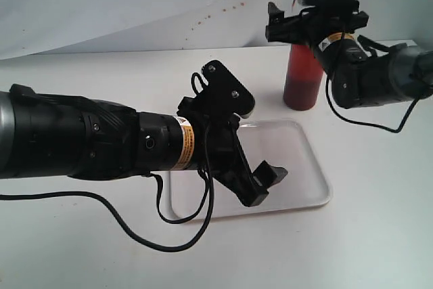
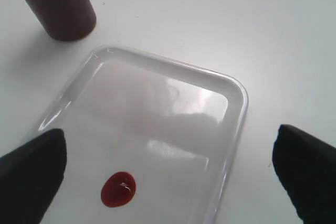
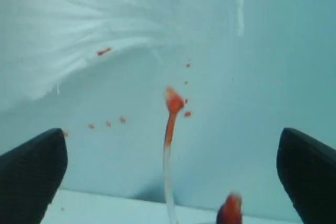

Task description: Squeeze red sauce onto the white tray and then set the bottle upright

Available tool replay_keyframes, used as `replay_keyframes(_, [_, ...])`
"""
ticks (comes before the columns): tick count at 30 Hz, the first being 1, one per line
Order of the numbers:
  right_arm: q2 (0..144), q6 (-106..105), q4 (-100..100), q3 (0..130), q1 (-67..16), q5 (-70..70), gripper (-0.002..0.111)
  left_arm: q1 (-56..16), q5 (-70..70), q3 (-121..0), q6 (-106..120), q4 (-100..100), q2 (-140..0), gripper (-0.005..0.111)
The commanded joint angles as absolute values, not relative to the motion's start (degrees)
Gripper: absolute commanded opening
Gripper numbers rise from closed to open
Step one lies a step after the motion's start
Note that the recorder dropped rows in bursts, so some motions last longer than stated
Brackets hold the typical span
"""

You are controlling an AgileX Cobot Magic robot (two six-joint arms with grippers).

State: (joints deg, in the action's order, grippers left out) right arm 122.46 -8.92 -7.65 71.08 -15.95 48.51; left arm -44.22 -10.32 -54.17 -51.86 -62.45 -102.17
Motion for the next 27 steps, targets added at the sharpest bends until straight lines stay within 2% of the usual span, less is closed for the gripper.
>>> replay_keyframes(1, [114.33,-8.74,-7.10,71.42,-16.12,43.21,0.103,-44.16,-10.45,-54.33,-51.96,-61.85,-102.25,0.104])
replay_keyframes(4, [106.69,-8.60,-6.99,71.42,-16.12,30.26,0.101,-44.16,-10.45,-54.33,-51.95,-61.85,-102.25,0.104])
replay_keyframes(6, [100.30,-9.16,-6.99,71.42,-16.12,21.60,0.086,-44.16,-10.33,-54.33,-52.30,-59.59,-102.25,0.101])
replay_keyframes(8, [93.12,-9.54,-6.85,71.42,-16.12,13.76,0.055,-44.16,-10.18,-54.33,-52.30,-56.09,-101.36,0.082])
replay_keyframes(9, [90.51,-10.73,-6.47,71.42,-16.12,11.09,0.040,-44.16,-10.03,-54.33,-52.30,-55.18,-100.76,0.068])
replay_keyframes(11, [86.02,-14.48,-5.94,71.42,-16.12,6.03,0.009,-44.16,-9.65,-54.33,-52.30,-54.30,-98.84,0.031])
replay_keyframes(12, [83.79,-15.93,-5.95,71.42,-16.12,3.31,0.000,-44.16,-9.52,-54.33,-52.30,-54.30,-97.59,0.011])
replay_keyframes(13, [82.13,-16.38,-5.95,71.42,-15.99,1.06,0.001,-44.16,-9.11,-54.33,-51.73,-54.65,-96.46,0.000])
replay_keyframes(17, [75.05,-16.48,-5.95,70.02,-15.91,-6.88,0.000,-44.16,-6.76,-54.33,-52.93,-54.50,-89.89,0.000])
replay_keyframes(27, [57.08,-16.48,-5.95,55.02,-16.01,-7.03,0.000,-44.28,2.05,-46.91,-55.80,-53.62,-65.82,0.000])
